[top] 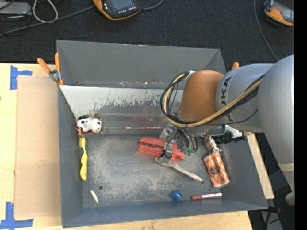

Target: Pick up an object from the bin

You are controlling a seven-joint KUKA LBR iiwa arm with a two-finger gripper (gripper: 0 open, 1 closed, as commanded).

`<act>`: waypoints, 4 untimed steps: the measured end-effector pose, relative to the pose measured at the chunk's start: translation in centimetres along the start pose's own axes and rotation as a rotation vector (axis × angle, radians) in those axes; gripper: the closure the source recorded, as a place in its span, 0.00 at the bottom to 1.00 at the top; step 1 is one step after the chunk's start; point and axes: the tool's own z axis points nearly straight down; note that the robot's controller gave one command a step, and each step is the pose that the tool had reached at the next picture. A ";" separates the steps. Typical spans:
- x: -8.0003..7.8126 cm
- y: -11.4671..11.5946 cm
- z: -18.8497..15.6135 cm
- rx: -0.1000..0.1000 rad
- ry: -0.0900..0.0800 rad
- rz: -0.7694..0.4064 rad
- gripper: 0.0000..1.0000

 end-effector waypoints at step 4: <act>0.2 -0.1 -6.7 0.001 0.007 0.002 1.00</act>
Offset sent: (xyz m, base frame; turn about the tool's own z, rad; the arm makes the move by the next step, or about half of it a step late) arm 0.0000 0.0000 0.0310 0.0004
